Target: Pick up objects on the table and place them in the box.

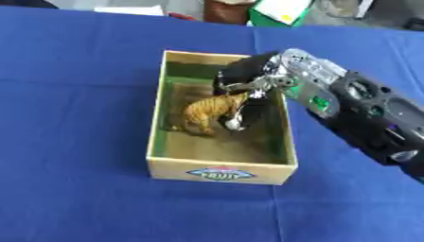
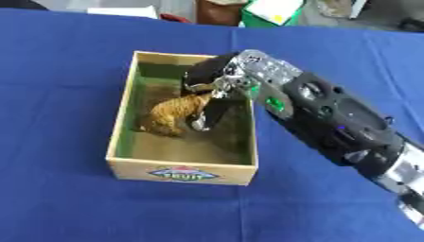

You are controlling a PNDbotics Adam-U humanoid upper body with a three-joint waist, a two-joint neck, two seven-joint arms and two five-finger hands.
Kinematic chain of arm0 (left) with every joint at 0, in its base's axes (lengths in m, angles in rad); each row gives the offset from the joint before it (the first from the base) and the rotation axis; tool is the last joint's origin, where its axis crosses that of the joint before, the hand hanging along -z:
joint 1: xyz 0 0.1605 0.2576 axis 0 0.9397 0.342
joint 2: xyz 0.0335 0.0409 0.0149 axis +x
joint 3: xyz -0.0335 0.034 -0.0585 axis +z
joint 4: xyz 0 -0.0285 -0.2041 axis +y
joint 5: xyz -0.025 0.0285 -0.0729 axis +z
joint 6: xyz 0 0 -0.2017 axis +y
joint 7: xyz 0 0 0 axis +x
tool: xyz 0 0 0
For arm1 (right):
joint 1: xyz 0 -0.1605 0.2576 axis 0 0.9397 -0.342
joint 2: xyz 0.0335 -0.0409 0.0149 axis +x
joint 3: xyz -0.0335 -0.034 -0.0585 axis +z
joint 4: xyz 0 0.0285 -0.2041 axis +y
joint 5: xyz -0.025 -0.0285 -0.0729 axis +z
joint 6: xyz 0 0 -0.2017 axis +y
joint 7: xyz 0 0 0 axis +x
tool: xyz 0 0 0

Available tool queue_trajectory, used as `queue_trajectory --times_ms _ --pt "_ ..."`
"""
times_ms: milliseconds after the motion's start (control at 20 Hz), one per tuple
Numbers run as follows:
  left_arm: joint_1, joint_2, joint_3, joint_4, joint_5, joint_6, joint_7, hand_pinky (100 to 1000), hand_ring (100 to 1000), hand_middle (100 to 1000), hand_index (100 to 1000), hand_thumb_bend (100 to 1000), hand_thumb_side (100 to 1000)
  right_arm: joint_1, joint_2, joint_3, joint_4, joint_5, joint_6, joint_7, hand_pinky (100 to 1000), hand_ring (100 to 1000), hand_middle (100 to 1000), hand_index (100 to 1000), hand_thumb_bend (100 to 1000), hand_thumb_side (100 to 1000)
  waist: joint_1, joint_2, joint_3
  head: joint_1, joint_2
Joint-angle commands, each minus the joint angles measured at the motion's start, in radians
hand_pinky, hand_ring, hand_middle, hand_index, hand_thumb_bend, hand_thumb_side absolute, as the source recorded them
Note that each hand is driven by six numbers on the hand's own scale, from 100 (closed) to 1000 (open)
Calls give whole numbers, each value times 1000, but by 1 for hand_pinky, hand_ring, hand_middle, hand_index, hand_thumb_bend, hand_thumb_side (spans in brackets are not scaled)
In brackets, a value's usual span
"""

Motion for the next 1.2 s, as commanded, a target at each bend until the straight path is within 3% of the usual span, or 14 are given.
queue_trajectory --times_ms 50,150,200,250,450,600,800,950,1050,1150,1200 --pt "-6 9 3 -17 3 -1 -2 504 559 540 685 100 465 -17 -31 -24 -19 -1 -6 17 852 834 774 835 100 685 7 -17 -1 -1 1" --pt "-6 9 3 -17 3 -1 -2 505 559 540 685 100 466 -20 -41 -30 -33 -5 -2 26 866 858 812 878 100 711 7 -18 -2 0 1" --pt "-6 10 4 -17 3 -1 -2 505 559 540 685 100 466 -22 -48 -33 -43 -5 -1 30 869 866 822 887 152 718 7 -18 -2 0 2" --pt "-6 10 4 -17 3 -1 -2 505 559 540 685 100 466 -23 -55 -37 -55 -3 1 36 875 882 839 895 278 725 7 -18 -2 0 2" --pt "-7 11 4 -17 2 -1 -3 505 559 541 685 100 467 -21 -80 -62 -109 -3 7 66 884 889 850 917 520 718 6 -18 -5 2 2" --pt "-6 11 5 -17 2 -1 -2 505 559 541 685 100 467 -8 -100 -109 -163 -21 23 55 884 885 846 917 541 742 8 -17 -6 5 3" --pt "-6 11 7 -17 1 -1 0 505 559 541 685 100 468 16 -120 -194 -256 -57 63 4 884 876 838 903 501 806 12 -15 -11 9 4" --pt "-5 10 10 -17 0 -1 3 505 559 542 685 100 469 33 -135 -266 -329 -76 103 -40 882 867 824 883 370 884 16 -14 -18 12 4" --pt "-4 9 11 -17 -1 -1 5 505 559 542 685 100 470 48 -143 -315 -378 -81 132 -71 879 858 815 873 216 949 20 -13 -23 16 6" --pt "-3 9 13 -17 -2 -1 7 505 559 542 685 100 470 68 -146 -362 -426 -83 162 -100 877 856 813 872 206 959 22 -13 -28 19 7" --pt "-3 8 14 -17 -2 -1 8 505 559 542 685 100 471 79 -145 -386 -449 -86 176 -114 874 846 805 861 100 980 24 -12 -30 22 6"
